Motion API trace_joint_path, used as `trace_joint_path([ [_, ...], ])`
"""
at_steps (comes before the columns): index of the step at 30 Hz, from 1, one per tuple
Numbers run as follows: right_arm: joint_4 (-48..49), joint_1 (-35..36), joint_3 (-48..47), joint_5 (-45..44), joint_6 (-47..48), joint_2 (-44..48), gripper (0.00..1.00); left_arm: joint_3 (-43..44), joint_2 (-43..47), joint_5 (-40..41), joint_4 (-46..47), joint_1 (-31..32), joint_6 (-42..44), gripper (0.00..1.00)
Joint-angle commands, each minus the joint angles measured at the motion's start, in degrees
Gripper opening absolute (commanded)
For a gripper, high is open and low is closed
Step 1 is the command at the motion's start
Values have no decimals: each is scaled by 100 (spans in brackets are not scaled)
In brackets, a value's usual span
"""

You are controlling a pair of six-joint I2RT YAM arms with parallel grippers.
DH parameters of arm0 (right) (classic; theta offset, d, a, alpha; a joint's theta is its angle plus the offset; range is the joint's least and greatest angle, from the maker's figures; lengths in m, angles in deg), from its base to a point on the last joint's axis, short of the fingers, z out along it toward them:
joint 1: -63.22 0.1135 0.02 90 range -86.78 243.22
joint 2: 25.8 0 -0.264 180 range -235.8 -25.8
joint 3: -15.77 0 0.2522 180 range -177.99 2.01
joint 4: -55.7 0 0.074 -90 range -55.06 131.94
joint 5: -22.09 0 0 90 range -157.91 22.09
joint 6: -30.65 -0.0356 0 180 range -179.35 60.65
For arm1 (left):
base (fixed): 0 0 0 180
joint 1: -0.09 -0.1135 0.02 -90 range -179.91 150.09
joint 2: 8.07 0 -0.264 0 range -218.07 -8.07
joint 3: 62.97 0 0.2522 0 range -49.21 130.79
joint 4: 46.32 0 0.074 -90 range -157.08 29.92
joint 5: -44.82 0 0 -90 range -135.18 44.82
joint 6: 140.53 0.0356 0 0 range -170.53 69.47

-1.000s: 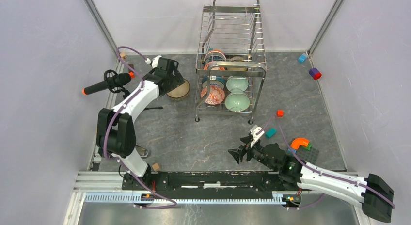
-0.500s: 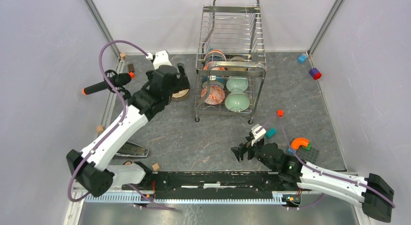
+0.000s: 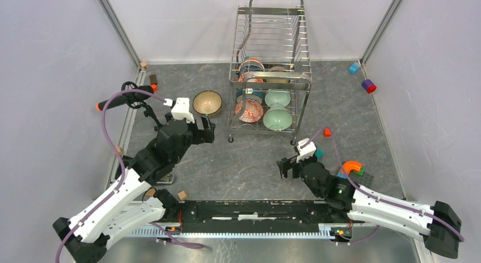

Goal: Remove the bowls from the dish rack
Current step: Adjust the dish rack at the center of the board.

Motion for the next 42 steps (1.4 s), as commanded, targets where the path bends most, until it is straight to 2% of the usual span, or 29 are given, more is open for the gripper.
trace_joint_path([
  [1,-426,10,-568,-879,76,28,98,-229,503,212,801,119,-2,100],
  [3,-806,10,-849,-1158,19,120,98,-287,665,384,805,133,-140,100],
  [6,-1230,10,-1152,-1618,-197,347,98,-334,814,206,908,210,-96,100],
  [10,-1429,-4,-1493,-1901,-265,584,98,-242,713,-324,785,294,115,100],
  [15,-1869,-66,-2068,-2699,-287,642,96,-141,628,-817,631,364,403,100],
  [18,-1617,-227,-2197,-2636,34,633,94,-190,678,-782,662,400,457,100],
  [22,-1590,-591,-2482,-2171,211,74,93,-232,695,-655,702,461,500,100],
  [27,-515,-999,-1865,-1480,550,291,89,-260,760,-463,710,528,589,100],
  [34,998,-1206,-1071,-1355,831,415,85,-417,807,-597,907,602,749,100],
  [42,1963,-1306,-803,-1055,946,-198,86,-466,742,-591,932,657,829,99],
])
